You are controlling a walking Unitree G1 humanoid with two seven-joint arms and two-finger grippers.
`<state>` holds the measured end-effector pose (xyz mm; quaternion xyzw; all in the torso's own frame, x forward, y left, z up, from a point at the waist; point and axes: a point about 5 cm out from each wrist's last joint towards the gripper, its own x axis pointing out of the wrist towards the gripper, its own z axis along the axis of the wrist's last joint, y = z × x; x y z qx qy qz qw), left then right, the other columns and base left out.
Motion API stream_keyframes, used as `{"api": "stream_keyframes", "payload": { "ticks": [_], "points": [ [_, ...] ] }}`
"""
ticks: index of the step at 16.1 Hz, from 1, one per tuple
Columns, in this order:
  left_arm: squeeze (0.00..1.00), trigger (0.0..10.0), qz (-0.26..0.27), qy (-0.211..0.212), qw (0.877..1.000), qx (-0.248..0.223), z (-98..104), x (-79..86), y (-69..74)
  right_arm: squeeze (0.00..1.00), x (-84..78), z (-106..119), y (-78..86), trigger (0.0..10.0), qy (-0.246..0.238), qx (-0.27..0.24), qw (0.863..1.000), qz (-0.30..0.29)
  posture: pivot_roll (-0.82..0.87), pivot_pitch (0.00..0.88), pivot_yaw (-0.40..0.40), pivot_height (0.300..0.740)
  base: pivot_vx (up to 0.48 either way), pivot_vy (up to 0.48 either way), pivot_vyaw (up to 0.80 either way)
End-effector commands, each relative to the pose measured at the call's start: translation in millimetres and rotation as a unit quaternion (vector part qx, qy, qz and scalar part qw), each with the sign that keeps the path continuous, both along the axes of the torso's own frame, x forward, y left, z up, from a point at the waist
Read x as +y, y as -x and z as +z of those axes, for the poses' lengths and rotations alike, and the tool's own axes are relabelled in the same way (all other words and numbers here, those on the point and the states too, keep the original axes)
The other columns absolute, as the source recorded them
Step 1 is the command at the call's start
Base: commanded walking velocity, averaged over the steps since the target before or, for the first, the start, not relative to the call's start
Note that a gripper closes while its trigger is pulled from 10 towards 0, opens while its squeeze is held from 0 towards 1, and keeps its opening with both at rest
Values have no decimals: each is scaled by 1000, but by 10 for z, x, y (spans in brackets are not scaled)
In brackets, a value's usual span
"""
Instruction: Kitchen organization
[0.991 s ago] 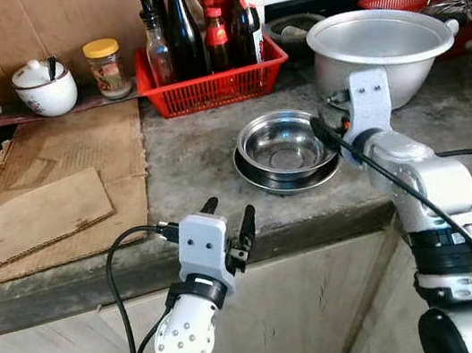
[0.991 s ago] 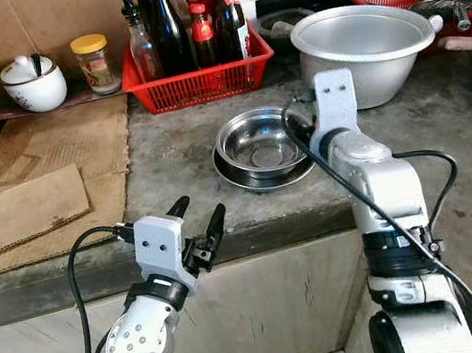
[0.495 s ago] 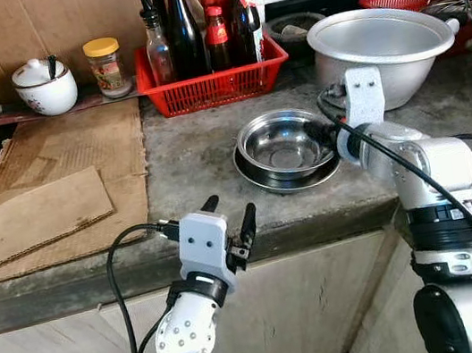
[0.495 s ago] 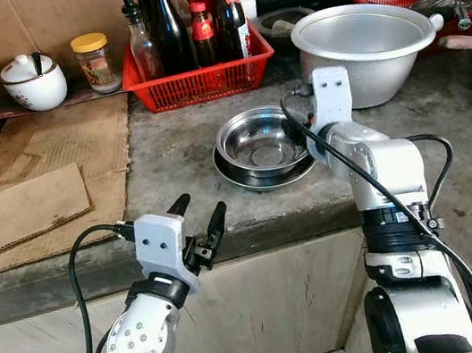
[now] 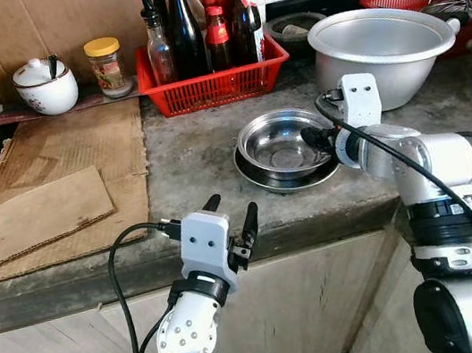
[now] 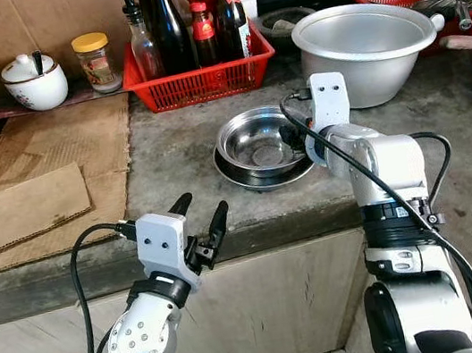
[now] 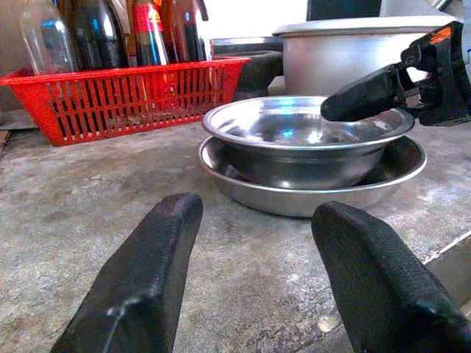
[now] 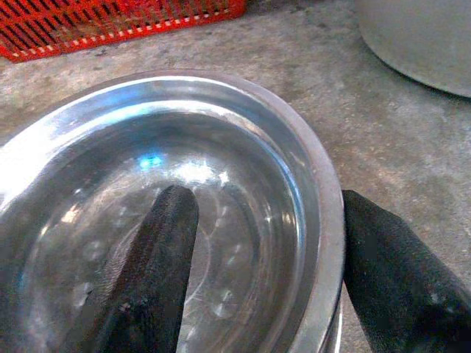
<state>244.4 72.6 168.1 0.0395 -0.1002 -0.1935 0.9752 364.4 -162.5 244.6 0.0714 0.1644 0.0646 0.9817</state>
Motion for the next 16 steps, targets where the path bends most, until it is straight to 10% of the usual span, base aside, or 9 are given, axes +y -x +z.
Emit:
{"api": "stream_keyframes", "payload": {
  "ticks": [1, 4, 5, 6, 16],
  "points": [
    [0, 10000, -4, -2, 1000, -4, 6, -25, -10, 0, 11, 64, -6, 10000, -2, -2, 1000, 7, 190, 70, -37, 740, 0, 0, 0],
    [0, 10000, 0, -1, 1000, -3, 9, -9, -12, 0, 56, 30, 6, 10000, 4, 6, 1000, 22, 196, 76, -41, 740, 0, 0, 0],
    [0, 10000, 1, -2, 1000, -3, 7, -4, -13, 0, 61, 25, 4, 3843, 8, 6, 1000, 23, 197, 77, -41, 740, 0, 0, 0],
    [0, 10000, 2, -3, 1000, -3, 3, 1, -13, 0, 69, 15, 4, 627, 12, 8, 1000, 25, 195, 78, -40, 740, 0, 0, 0],
    [0, 10000, 5, -5, 1000, -4, 9, 11, -30, 0, 67, 31, 5, 0, 0, 0, 1000, 17, 193, 81, -34, 740, 0, 0, 0]
  ]
}}
